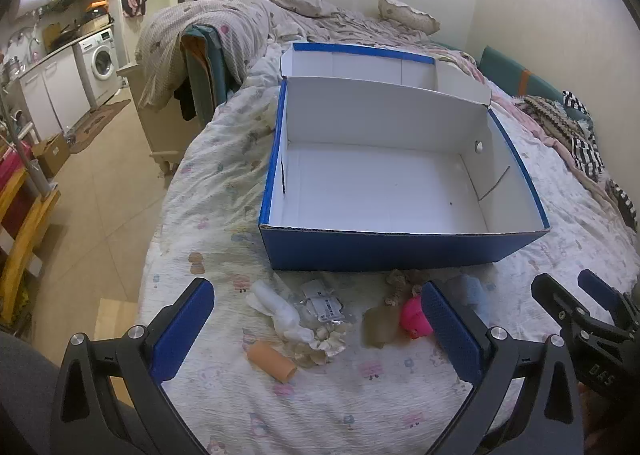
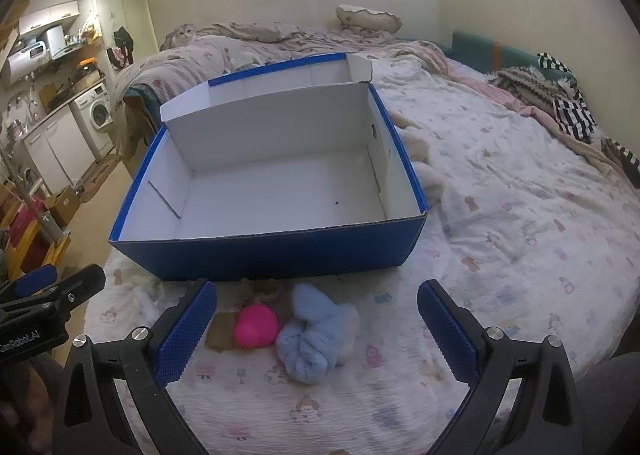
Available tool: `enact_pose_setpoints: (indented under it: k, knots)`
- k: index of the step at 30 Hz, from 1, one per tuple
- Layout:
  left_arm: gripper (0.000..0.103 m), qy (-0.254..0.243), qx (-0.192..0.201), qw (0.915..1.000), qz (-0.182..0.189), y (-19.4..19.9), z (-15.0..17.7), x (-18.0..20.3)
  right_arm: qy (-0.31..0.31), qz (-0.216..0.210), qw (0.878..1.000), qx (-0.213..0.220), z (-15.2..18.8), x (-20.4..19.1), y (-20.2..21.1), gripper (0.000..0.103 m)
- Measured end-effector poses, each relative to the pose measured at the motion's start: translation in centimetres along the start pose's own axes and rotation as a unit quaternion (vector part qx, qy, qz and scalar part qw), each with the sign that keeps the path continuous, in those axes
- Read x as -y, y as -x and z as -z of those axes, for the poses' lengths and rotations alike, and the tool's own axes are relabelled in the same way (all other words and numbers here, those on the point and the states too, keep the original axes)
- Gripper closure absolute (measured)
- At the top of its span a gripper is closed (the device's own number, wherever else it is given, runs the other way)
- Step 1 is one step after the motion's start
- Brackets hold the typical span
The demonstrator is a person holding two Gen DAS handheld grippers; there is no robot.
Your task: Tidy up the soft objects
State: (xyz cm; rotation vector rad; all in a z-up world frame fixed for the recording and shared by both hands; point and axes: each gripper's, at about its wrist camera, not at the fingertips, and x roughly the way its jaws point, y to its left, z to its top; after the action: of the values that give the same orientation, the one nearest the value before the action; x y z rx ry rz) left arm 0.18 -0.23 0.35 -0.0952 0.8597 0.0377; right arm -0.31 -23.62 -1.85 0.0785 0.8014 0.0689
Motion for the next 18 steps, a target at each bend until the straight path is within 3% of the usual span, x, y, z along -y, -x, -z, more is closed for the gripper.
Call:
enact_pose_setpoints:
  k: [18]
  knots:
    - [0.0, -0.006, -0.002, 1.0, -0.003, -0.16, 0.16, 0.19, -0.001, -0.001, 1.0, 0.001, 0.04, 0.09, 0.02, 0.0]
